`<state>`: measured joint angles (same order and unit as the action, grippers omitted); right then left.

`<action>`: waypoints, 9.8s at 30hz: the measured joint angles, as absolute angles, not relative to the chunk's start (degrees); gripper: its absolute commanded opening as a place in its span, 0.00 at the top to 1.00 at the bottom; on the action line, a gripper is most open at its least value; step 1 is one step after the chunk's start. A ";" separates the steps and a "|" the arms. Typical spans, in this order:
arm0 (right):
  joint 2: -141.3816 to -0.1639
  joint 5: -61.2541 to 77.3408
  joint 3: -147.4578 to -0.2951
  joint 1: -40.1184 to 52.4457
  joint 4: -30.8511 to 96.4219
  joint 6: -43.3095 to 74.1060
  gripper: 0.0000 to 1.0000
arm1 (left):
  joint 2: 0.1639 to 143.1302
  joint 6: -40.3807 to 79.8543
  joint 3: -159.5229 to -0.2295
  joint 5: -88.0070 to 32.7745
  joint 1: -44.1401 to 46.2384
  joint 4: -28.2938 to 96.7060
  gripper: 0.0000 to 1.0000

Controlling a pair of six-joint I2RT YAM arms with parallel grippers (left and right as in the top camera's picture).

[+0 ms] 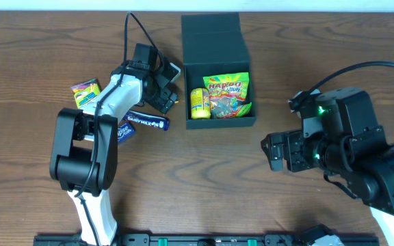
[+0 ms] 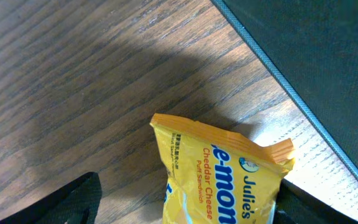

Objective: Pack container
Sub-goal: 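Close the left gripper on the yellow Julie's pack, then carry the Julie's pack into the box beside the Haribo bag, then open the left gripper and move it left toward the Pretz box, then grasp the green Pretz box with the left gripper, then carry the Pretz box over the black box and lower it in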

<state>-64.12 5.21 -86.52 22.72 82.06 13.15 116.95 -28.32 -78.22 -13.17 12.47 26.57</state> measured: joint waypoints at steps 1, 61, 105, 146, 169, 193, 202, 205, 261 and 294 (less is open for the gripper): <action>-64.12 5.21 -86.52 22.72 82.04 13.15 0.01 | 117.03 -28.27 -78.22 -13.15 12.47 26.57 0.20; -64.12 5.21 -86.52 22.72 82.04 13.15 0.01 | 119.79 10.31 -108.16 -4.82 27.33 46.09 0.67; -64.12 5.21 -86.52 22.72 82.04 13.15 0.01 | 128.49 25.26 -108.16 6.46 30.17 42.26 0.18; -64.12 5.23 -86.52 22.72 82.06 13.15 0.01 | 104.95 17.50 -111.57 6.90 3.49 69.17 0.17; -64.12 5.23 -86.52 22.72 82.02 13.15 0.01 | 104.95 12.78 -81.49 3.11 -8.14 50.87 0.05; -64.12 5.23 -86.52 22.72 82.04 13.15 0.01 | 106.80 14.37 -68.84 4.84 -7.55 29.85 0.05; -64.12 5.23 -86.52 22.72 82.08 13.15 0.01 | 111.33 14.55 -68.84 4.91 -7.55 29.47 0.04; -64.12 5.23 -86.52 22.72 82.06 13.15 0.01 | 111.33 14.61 -68.84 4.95 -7.55 29.41 0.07; -64.12 5.23 -86.52 22.72 82.06 13.15 0.01 | 111.33 28.34 -93.54 -4.19 36.51 40.21 0.35; -64.12 5.23 -86.52 22.72 82.04 13.15 0.01 | 119.46 40.53 -93.54 -0.49 41.30 28.05 0.34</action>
<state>-64.12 5.23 -86.52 22.72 82.04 13.15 119.46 40.53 -93.54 -0.49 41.30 28.05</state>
